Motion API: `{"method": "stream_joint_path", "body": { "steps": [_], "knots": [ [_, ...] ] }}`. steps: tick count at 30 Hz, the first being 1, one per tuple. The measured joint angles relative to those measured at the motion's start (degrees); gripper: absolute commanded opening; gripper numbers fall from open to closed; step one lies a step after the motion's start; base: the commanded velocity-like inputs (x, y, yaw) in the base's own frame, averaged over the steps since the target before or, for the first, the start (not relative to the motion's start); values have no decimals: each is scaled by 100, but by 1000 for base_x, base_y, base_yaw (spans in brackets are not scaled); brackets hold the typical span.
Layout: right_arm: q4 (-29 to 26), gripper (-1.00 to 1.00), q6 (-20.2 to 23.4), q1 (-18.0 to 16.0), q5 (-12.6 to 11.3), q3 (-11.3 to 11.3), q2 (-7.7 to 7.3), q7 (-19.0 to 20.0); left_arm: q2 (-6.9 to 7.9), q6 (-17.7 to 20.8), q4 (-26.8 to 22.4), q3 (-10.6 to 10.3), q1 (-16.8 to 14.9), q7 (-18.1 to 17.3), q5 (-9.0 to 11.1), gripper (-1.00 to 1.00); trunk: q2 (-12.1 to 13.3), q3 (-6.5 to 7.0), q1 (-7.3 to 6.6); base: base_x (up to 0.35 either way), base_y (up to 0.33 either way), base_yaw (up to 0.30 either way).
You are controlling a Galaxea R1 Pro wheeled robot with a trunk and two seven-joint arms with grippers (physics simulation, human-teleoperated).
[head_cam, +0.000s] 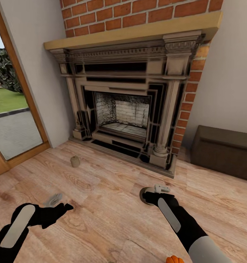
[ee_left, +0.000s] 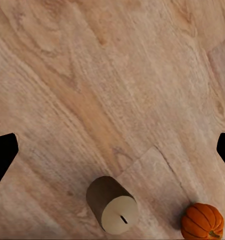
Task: Place each of the two pumpkins and all three candles from the living room inside a cabinet in the living room (use any cabinet), then make sure every cabinet is closed, and position the cauldron so it is next to a table in the living room.
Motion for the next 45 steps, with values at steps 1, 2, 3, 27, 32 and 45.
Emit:
{"method": "stream_joint_path", "body": {
  "steps": [1,2,3,27,32,45],
  "knots": [
    [-13,-100,1,2,7,-72,-2,5,-125,-1,36,-3,-26,57,-157,100,0,0,0,0,0,0],
    [-23,-100,1,3,8,-138,-3,9,-244,-3,78,-5,-57,94,-301,100,0,0,0,0,0,0],
    [-33,-100,-1,3,3,-190,-2,15,-356,-4,126,-8,-94,118,-438,100,0,0,0,0,0,0],
    [-357,-100,34,-2,-27,-320,-5,8,-1344,4,500,-86,-279,139,-1921,100,-3,-66,8,0,0,0],
    [-360,-100,41,-2,-28,-320,-5,8,-1367,4,599,-87,-276,89,-1905,100,-10,-177,21,0,0,0],
    [-1417,-100,197,95,-44,-566,-21,26,-1693,-198,988,-129,-275,49,-1940,100,-28,-465,55,0,0,0]
  ]
}}
